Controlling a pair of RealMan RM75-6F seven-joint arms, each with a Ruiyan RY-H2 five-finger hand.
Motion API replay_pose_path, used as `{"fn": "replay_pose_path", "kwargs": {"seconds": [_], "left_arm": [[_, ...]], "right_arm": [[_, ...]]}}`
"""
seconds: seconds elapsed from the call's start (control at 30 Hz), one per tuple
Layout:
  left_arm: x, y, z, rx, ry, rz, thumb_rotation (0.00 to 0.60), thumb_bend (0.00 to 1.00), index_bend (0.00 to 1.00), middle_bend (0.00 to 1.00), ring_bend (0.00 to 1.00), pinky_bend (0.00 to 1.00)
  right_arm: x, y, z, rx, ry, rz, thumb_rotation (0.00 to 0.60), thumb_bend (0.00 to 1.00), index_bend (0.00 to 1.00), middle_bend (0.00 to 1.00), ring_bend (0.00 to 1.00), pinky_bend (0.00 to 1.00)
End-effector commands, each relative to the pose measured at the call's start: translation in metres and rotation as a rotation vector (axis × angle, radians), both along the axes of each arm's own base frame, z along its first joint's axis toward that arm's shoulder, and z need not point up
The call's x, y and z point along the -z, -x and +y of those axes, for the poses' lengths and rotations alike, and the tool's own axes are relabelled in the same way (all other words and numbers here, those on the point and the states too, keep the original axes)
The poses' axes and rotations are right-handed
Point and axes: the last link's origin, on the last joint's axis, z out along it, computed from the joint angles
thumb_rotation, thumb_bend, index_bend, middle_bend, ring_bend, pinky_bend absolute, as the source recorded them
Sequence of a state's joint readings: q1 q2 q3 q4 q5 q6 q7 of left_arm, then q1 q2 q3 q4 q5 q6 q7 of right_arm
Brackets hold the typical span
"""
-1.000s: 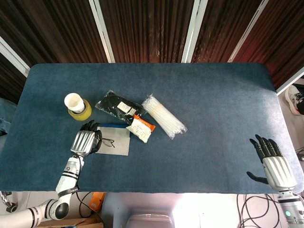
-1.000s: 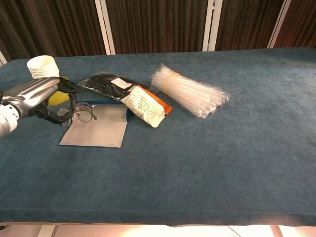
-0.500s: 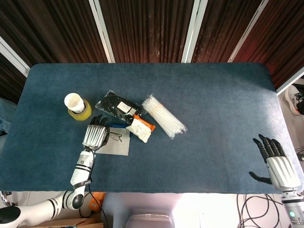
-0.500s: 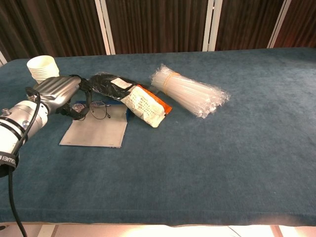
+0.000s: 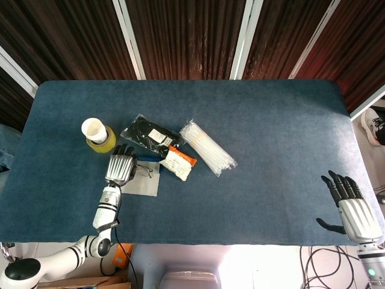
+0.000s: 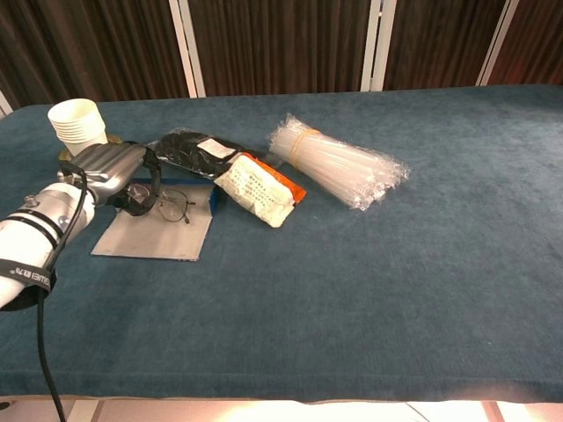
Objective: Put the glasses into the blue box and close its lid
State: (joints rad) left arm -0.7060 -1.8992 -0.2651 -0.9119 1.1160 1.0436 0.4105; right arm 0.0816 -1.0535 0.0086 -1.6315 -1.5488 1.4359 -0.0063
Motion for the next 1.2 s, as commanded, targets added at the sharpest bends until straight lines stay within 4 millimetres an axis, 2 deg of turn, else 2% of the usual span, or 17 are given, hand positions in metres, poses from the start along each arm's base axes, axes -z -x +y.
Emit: {"fn": "replay_pose_path", "kwargs": {"seconds": [0.03, 0.43, 0.5, 0.73, 1.2], "left_arm": [[0.001, 0.004, 0.000, -0.016, 0.002, 0.012, 0.600, 0.50, 0.73, 0.25, 0.13, 0.16], [0.001, 0.001, 0.000, -0.012, -0.041, 0.006, 0.600, 0.50, 0.69, 0.26, 0.14, 0.17], [0.001, 0.002, 0.001, -0.012, -0.049, 0.010, 0.600, 0.50, 0.67, 0.26, 0.14, 0.17], [0.000, 0.004, 0.005, -0.023, -0.099, 0.039, 0.600, 0.42, 0.44, 0.25, 0.14, 0.17], [-0.006, 0.011, 0.004, -0.034, -0.124, 0.050, 0.600, 0.37, 0.34, 0.22, 0.14, 0.19]], "right_arm": [[0.000, 0.000, 0.000, 0.000, -0.004, 0.001, 0.600, 0.27, 0.00, 0.00, 0.00, 0.00], [0.001, -0.001, 0.002, -0.003, -0.013, 0.001, 0.600, 0.27, 0.00, 0.00, 0.00, 0.00], [0.001, -0.001, 0.002, -0.002, -0.013, 0.001, 0.600, 0.27, 0.00, 0.00, 0.00, 0.00], [0.000, -0.001, 0.003, -0.002, -0.012, -0.001, 0.600, 0.27, 0.00, 0.00, 0.00, 0.00], [0.000, -0.002, 0.004, -0.002, -0.014, 0.000, 0.600, 0.27, 0.00, 0.00, 0.00, 0.00]]}}
